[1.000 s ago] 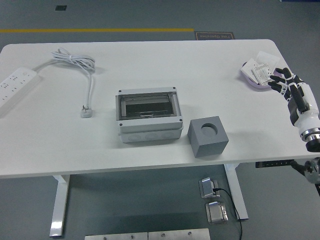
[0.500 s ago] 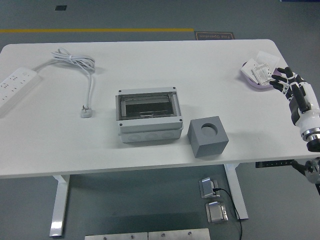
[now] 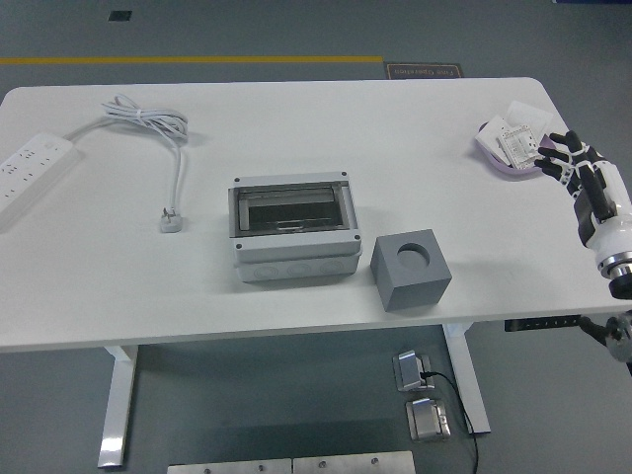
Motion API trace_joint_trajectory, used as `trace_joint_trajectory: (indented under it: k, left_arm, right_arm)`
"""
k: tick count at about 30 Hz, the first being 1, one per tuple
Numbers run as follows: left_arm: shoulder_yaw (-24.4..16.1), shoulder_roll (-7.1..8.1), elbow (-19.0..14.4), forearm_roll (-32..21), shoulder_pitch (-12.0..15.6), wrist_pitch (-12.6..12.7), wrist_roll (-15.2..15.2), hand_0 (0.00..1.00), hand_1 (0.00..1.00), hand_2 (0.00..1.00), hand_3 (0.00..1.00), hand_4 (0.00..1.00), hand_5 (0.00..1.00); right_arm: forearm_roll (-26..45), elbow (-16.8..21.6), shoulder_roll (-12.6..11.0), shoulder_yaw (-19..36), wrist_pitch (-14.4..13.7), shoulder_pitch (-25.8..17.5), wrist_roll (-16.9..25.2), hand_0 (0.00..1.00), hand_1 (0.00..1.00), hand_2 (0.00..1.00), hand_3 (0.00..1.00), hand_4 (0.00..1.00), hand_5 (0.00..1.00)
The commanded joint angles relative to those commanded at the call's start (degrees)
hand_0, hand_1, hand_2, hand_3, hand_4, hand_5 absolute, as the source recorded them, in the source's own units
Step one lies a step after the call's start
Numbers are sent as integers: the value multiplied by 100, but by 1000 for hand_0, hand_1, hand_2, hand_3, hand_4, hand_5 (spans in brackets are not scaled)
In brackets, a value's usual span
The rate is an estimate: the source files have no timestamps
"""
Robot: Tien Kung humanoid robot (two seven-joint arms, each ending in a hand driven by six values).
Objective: Fetch the battery,place it into the box,close the lid of the box
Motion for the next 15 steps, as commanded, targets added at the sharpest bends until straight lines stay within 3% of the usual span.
trace_joint_trajectory:
  k: [15]
  left_arm:
    - [134,102,0,-86,-78,-10,-22,642,704,603,600,579,130]
  right_arm:
    - [-148,-17,14,-124,-63,-13,-131,827,675,682,730,926,821]
